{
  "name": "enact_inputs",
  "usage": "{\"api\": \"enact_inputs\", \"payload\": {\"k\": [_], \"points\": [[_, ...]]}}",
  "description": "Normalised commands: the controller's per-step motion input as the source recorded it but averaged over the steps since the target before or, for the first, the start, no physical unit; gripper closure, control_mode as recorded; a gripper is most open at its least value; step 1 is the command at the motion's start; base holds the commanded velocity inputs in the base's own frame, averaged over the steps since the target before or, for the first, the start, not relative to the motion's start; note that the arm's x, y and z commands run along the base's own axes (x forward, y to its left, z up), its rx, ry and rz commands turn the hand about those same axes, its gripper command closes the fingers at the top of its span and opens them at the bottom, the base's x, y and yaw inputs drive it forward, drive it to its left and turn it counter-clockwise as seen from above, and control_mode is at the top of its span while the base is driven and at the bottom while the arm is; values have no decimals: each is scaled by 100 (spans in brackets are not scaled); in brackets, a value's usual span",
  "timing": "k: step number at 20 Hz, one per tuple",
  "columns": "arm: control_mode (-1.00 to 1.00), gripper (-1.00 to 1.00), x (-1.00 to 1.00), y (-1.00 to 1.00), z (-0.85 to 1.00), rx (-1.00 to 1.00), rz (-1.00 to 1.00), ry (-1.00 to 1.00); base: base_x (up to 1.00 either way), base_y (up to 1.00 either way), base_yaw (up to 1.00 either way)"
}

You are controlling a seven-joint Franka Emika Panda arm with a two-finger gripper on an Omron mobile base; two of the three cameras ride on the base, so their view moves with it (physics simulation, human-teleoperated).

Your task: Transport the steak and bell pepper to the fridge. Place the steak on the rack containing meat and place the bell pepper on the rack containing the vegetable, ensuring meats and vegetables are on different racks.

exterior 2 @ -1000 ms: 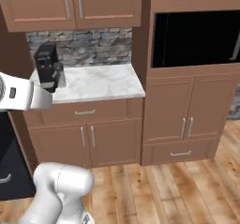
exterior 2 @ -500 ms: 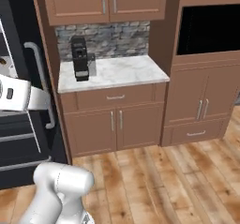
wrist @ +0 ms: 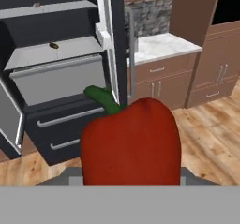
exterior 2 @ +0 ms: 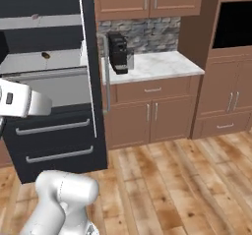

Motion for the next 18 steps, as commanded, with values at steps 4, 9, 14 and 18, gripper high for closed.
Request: {"api": "enact_inputs", "payload": {"k": [4, 9, 14, 18], "points": [[100, 100, 0, 0, 0, 0, 0, 0, -35, 73, 18], [100, 100, 0, 0, 0, 0, 0, 0, 11, 7, 37], [100, 100, 0, 0, 0, 0, 0, 0, 51, -16, 38], [100, 100, 0, 0, 0, 0, 0, 0, 73, -11, 38]]}}
